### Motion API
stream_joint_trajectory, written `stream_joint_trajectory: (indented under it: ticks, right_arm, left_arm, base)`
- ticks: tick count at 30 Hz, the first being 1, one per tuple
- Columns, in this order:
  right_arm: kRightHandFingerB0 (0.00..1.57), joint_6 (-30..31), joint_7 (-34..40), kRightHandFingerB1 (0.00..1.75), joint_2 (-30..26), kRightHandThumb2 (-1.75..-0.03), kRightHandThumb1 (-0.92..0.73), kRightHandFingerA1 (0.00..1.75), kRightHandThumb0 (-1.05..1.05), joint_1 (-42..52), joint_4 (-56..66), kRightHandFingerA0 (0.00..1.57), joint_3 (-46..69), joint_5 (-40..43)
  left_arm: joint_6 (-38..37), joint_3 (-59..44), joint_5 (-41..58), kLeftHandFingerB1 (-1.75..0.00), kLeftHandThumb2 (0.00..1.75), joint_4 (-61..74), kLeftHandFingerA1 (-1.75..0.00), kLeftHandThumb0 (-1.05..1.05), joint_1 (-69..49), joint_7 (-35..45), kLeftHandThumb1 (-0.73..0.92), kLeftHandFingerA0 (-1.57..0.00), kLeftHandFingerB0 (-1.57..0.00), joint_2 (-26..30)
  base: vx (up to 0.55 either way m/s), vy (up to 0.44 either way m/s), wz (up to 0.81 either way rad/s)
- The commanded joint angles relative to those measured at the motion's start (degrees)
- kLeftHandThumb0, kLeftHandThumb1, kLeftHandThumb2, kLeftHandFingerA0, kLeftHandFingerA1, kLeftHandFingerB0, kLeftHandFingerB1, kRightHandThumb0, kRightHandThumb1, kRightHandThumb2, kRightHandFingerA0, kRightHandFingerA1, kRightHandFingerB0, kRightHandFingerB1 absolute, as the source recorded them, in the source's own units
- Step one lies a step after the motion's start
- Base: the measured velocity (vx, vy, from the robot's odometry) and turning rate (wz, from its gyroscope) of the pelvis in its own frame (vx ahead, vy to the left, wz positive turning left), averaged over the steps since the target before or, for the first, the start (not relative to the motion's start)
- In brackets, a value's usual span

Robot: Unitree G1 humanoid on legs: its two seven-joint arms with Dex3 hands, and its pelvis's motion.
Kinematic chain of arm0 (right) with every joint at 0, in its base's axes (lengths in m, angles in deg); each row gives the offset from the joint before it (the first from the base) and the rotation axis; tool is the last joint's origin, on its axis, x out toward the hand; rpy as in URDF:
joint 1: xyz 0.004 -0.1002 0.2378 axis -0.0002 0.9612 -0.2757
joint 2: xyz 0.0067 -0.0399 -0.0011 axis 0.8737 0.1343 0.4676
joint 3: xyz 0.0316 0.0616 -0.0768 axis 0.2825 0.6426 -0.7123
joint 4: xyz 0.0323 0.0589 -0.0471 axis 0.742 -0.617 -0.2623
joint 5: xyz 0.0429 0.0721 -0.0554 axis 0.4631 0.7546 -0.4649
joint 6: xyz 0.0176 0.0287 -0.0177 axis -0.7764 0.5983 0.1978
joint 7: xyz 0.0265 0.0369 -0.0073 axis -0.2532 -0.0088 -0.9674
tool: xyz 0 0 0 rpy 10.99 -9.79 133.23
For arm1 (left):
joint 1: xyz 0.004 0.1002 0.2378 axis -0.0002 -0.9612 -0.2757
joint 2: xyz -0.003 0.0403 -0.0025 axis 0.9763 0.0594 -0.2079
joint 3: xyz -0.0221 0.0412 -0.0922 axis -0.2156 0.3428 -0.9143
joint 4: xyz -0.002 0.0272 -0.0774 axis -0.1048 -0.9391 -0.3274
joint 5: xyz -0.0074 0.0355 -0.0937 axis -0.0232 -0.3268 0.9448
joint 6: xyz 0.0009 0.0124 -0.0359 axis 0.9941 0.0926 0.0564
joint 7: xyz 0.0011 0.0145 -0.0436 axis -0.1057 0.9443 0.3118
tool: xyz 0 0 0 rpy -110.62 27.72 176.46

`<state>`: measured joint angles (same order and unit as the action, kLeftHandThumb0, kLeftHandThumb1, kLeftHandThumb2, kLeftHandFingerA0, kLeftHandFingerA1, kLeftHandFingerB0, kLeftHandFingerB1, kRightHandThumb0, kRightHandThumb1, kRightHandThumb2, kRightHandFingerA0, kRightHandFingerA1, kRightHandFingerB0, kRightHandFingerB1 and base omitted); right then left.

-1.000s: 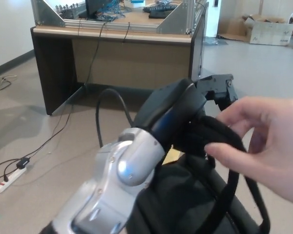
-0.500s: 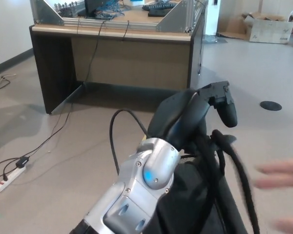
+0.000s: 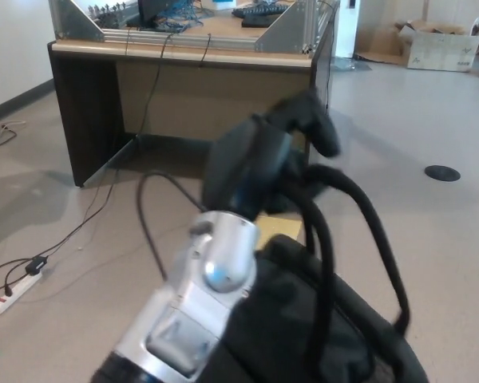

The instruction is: A person hands over a black lunchbag to the robot and the robot uses its left hand to grab the strips of the lunchbag, the gives it back to the person.

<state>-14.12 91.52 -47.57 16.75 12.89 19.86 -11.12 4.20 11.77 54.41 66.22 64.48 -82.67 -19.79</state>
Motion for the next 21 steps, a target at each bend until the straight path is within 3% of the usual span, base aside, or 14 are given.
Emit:
stream_joint_trajectory:
  ticks: [1, 7, 14, 21]
  right_arm:
    - [0.45, 0.12, -2.15, 0.40, -2.03, -0.59, -0.66, 0.45, -0.40, 0.10, -0.23, 0.57, 0.11, 0.33]
    - [0.46, -0.57, -1.83, 0.41, -1.64, -0.59, -0.67, 0.46, -0.39, 0.87, -1.38, 0.58, -0.44, -0.25]
    - [0.48, -0.55, -2.00, 0.42, -2.25, -0.59, -0.68, 0.46, -0.39, 2.59, -0.94, 0.58, -0.57, -0.28]
    - [0.49, 0.73, -0.86, 0.41, -2.66, -0.60, -0.68, 0.45, -0.40, 2.63, -0.12, 0.58, -0.89, -1.20]
  left_arm:
    - [-20.40, -11.58, -4.31, -1.75, 0.56, 5.04, -1.75, -0.15, -2.85, -18.78, 0.67, -0.79, -0.59, 6.49]
    - [-23.82, -17.23, -2.49, -1.75, 0.55, 10.20, -1.75, -0.13, -10.50, -16.68, 0.66, -0.78, -0.60, 10.10]
    - [-34.42, -24.05, -7.32, -1.75, 0.57, 14.32, -1.75, -0.17, -24.86, -21.56, 0.67, -0.83, -0.60, 17.15]
    - [-43.00, -27.35, -11.85, -1.75, 0.56, 15.40, -1.75, -0.19, -43.00, -26.84, 0.62, -0.86, -0.62, 18.76]
  base:
    - [0.00, 0.000, 0.00]
    - [0.00, 0.000, 0.00]
    - [0.00, 0.000, 0.00]
    - [0.00, 0.000, 0.00]
